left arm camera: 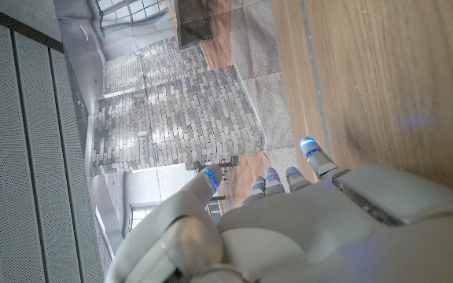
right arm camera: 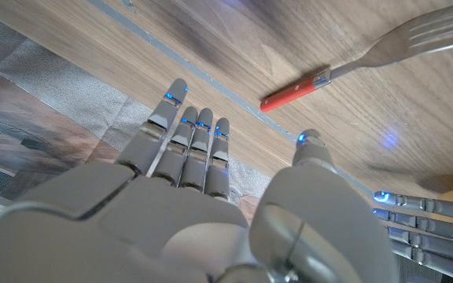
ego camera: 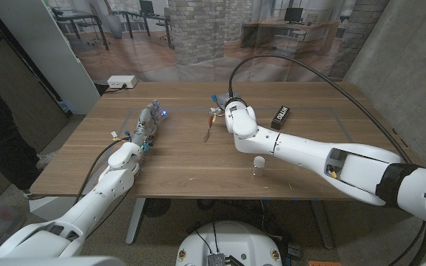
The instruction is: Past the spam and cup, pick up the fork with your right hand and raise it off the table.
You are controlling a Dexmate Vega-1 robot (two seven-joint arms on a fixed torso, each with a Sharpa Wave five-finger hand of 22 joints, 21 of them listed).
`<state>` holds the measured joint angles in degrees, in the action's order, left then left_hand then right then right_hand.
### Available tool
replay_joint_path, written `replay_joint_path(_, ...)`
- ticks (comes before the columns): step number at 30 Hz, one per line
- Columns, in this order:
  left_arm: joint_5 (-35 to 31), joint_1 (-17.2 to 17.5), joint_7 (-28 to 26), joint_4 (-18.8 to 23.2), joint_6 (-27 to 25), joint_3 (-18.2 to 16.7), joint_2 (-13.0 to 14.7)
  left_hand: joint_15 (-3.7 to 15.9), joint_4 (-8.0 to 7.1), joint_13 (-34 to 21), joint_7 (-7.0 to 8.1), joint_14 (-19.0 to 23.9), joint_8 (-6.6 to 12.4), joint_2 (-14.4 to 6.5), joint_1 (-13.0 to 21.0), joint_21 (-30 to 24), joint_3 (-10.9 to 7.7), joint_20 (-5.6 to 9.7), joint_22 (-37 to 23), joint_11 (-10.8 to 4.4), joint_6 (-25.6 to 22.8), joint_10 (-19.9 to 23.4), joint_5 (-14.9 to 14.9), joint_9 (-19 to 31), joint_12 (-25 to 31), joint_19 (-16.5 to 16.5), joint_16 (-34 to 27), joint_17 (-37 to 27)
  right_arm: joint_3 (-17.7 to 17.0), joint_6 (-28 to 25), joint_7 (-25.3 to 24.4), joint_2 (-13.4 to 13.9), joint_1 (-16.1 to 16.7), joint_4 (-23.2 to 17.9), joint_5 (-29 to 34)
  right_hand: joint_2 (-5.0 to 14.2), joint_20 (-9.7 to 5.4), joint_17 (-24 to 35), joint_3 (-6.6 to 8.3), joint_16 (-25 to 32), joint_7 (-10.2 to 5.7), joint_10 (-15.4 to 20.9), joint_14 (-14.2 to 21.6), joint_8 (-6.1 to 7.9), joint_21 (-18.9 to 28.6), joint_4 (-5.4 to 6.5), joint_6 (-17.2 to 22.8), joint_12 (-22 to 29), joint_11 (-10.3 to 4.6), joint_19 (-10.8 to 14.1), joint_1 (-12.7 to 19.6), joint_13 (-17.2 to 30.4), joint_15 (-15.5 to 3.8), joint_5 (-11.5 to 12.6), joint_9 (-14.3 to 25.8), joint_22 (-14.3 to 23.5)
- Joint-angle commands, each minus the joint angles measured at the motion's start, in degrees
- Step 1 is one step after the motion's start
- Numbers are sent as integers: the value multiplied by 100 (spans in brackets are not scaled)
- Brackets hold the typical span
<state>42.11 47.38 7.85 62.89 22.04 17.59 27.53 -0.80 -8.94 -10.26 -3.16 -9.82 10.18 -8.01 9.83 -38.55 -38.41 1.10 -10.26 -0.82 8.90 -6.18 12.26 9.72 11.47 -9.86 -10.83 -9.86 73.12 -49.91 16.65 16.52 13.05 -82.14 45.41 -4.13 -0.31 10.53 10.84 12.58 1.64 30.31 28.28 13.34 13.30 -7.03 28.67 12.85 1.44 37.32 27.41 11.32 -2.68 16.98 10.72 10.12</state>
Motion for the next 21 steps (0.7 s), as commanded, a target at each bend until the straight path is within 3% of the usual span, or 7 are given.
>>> replay_joint_path(1, 10, -32, 12, -72, -3, 8, -26, -6, 13, -23, -30, -48, 13, -225, -33, 17, -33, -16, -34, 18, 42, -23, -2, 16, -1, -450, 14, -20, 119, 33, -66, -85, -84, 203, -153, -5, -3, 20, -23, -31, -21, 70, 36, -1, -18, 2, 60, -8, 3, 39, 59, 34, -119, 62, 15, 21)
replay_joint_path(21, 23, -78, 56, -174, -3, 8, -47, -6, 12, -23, -35, -55, 15, -226, -42, 32, -38, -17, -35, 24, 38, -27, -2, 16, -1, -450, 14, -20, 241, 4, -170, -218, -139, 376, -379, -24, -12, 29, -63, -29, -32, 156, 124, -2, -39, -1, 142, -11, -1, 56, 114, 41, -117, 98, 17, 21)
